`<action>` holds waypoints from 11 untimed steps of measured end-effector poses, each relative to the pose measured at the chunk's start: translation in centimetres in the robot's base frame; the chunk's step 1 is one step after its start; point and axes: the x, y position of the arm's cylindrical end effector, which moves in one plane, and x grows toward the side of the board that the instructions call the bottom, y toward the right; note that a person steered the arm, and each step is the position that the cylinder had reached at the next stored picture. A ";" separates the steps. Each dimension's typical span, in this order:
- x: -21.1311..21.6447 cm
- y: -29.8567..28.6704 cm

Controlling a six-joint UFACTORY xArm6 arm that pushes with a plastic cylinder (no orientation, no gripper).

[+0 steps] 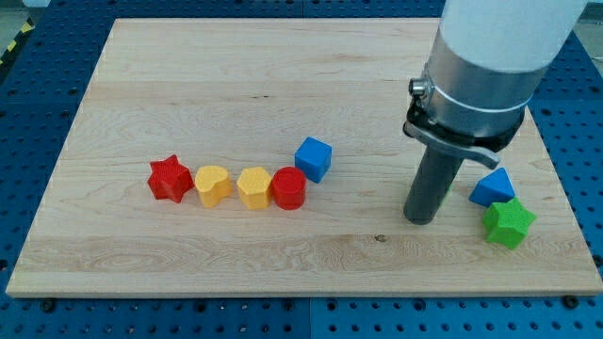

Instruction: Push the green circle closer to the blue triangle

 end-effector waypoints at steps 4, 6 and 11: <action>-5.8 -0.4; -7.4 -2.1; -6.8 1.9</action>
